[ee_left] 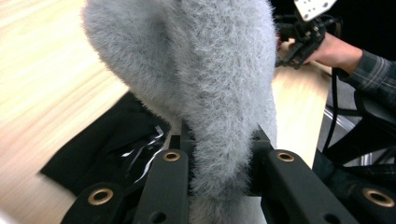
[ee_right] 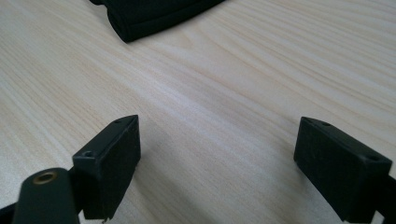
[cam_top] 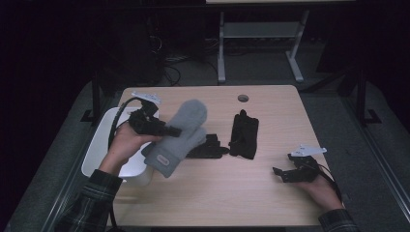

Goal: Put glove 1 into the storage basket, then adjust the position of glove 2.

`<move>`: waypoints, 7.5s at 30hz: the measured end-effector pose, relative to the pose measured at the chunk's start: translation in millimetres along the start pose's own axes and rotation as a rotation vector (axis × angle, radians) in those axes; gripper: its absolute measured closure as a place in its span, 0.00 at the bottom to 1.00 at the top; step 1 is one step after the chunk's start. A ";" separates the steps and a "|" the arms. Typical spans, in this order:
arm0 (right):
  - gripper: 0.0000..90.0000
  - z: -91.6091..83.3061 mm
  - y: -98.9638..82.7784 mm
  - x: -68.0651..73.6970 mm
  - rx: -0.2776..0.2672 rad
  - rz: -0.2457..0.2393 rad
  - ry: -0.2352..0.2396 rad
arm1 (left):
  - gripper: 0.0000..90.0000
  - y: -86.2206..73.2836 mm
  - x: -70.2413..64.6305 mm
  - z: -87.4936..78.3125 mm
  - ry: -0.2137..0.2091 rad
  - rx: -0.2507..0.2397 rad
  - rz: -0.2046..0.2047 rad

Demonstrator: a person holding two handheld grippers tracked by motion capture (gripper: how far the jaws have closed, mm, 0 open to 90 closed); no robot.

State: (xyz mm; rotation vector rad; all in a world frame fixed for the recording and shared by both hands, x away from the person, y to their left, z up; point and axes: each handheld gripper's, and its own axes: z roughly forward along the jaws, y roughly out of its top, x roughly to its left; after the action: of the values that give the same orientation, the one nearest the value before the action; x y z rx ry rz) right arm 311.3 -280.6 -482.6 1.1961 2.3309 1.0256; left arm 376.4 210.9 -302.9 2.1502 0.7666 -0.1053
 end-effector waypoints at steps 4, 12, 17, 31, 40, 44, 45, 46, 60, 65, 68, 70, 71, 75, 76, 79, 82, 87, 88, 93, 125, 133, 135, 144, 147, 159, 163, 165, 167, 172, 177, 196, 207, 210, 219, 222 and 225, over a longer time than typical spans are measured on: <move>0.16 0.0 0.0 0.0 0.000 0.001 0.000 | 0.84 -9.3 11.4 -22.2 0.024 -0.030 -0.038; 0.16 0.0 0.0 0.1 0.000 0.002 -0.001 | 0.84 -37.0 37.7 -70.2 0.103 -0.080 -0.118; 0.16 0.0 0.0 0.1 0.000 0.003 -0.002 | 0.84 -54.2 53.1 -82.9 0.125 -0.088 -0.166; 0.16 0.0 0.0 -0.1 0.001 0.004 -0.004 | 0.84 -104.3 109.1 -70.6 0.163 -0.053 -0.350; 0.16 0.0 0.0 -0.1 0.000 0.004 -0.004 | 0.83 -124.2 136.0 -44.9 0.167 0.028 -0.457; 0.16 0.0 0.0 -0.1 0.001 0.003 -0.005 | 0.78 -126.0 141.6 -39.1 0.228 0.061 -0.462; 0.16 0.0 0.0 -0.1 0.001 0.003 -0.004 | 0.75 -126.0 141.6 -39.1 0.228 0.061 -0.462; 0.16 0.0 0.0 -0.1 0.001 0.004 -0.005 | 0.74 -126.5 143.8 -38.7 0.242 0.059 -0.476; 0.16 0.0 -0.1 -0.1 0.000 0.002 -0.005 | 0.30 -107.5 125.3 -56.2 0.440 0.041 -0.375; 0.16 0.0 -0.1 -0.1 0.000 0.002 -0.005 | 0.23 -99.9 112.5 -57.9 0.421 0.006 -0.330; 0.16 0.0 -0.1 -0.1 0.000 0.003 -0.005 | 0.19 -94.2 101.0 -54.7 0.419 -0.005 -0.293; 0.16 0.0 -0.1 -0.1 0.000 0.002 -0.005 | 0.17 -89.7 92.6 -51.3 0.410 -0.016 -0.272; 0.16 0.0 -0.1 -0.1 0.000 0.002 -0.005 | 0.17 -87.4 88.6 -49.4 0.402 -0.025 -0.257; 0.16 0.0 -0.1 0.0 0.001 0.002 -0.004 | 0.16 -74.5 66.5 -37.6 0.376 -0.064 -0.210; 0.16 0.0 -0.1 0.0 0.001 0.002 -0.004 | 0.16 -74.5 66.5 -37.6 0.376 -0.064 -0.210; 0.16 0.0 -0.1 0.1 0.001 0.002 -0.005 | 0.16 -67.0 51.8 -27.0 0.354 -0.075 -0.171; 0.15 0.1 -0.2 0.2 0.002 0.004 -0.006 | 0.15 -58.3 32.3 -9.4 0.320 -0.093 -0.130; 0.15 0.1 -0.2 0.1 0.001 0.002 -0.007 | 0.15 -51.1 14.6 9.0 0.285 -0.093 -0.088; 0.15 0.1 -0.2 0.1 0.001 0.002 -0.007 | 0.15 -49.6 10.2 13.2 0.276 -0.099 -0.081; 0.14 0.2 0.0 0.3 0.005 0.011 -0.009 | 0.15 -44.9 -11.2 36.5 0.245 -0.098 -0.027; 0.65 2.1 25.0 13.4 -0.012 -0.031 0.056 | 0.15 -115.7 -31.6 131.9 0.228 0.029 0.110; 0.98 7.7 49.2 28.6 -0.032 -0.057 0.095 | 0.14 -124.8 -28.1 135.7 0.243 0.064 0.123; 1.00 10.2 55.0 30.2 -0.036 -0.062 0.098 | 0.14 -126.9 -28.0 136.7 0.253 0.057 0.142; 1.00 31.0 77.5 37.0 -0.038 -0.083 0.137 | 0.14 -137.9 -26.4 135.6 0.235 0.005 0.227; 1.00 43.5 83.2 38.8 -0.023 -0.097 0.131 | 0.14 -137.7 -26.0 135.7 0.232 0.004 0.229; 1.00 69.3 85.1 37.9 0.027 -0.120 0.111 | 0.14 -137.2 -26.0 135.5 0.236 0.011 0.230; 1.00 62.5 79.4 35.5 0.036 -0.111 0.138 | 0.14 -137.2 -25.9 135.5 0.236 0.011 0.230; 1.00 60.8 78.0 35.0 0.040 -0.107 0.142 | 0.14 -137.2 -26.0 135.5 0.236 0.011 0.230; 1.00 56.3 74.6 35.1 0.050 -0.101 0.152 | 0.14 -137.1 -26.0 135.5 0.236 0.012 0.230; 1.00 46.3 66.3 38.9 0.065 -0.106 0.175 | 0.14 -137.0 -25.9 135.7 0.236 0.012 0.231; 1.00 39.2 61.1 43.8 0.080 -0.133 0.183 | 0.14 -137.1 -25.8 136.2 0.236 0.007 0.232; 0.99 6.4 31.0 64.8 0.107 -0.167 0.284 | 0.14 -136.5 -26.0 137.9 0.233 -0.002 0.227; 1.00 -15.7 11.0 76.5 0.127 -0.200 0.339 | 0.14 -136.4 -26.4 137.9 0.237 0.000 0.225; 1.00 -22.0 5.5 77.6 0.130 -0.201 0.344 | 0.14 -136.5 -26.7 138.0 0.238 0.000 0.223; 0.59 -30.8 9.4 66.9 0.027 -0.165 0.271 | 0.31 -128.2 -30.1 135.5 0.262 0.039 0.220; 0.51 -29.7 9.0 60.5 0.024 -0.150 0.225 | 0.42 -123.1 -30.1 132.2 0.280 0.017 0.222; 0.43 -27.4 8.7 46.4 0.015 -0.100 0.135 | 0.57 -115.5 -27.8 129.6 0.304 0.005 0.215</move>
State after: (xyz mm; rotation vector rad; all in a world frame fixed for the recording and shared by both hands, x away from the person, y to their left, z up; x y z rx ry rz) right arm 273.0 -252.3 -455.9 1.0327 2.4777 1.0867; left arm 313.1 156.1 -457.5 2.2670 0.6969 0.3388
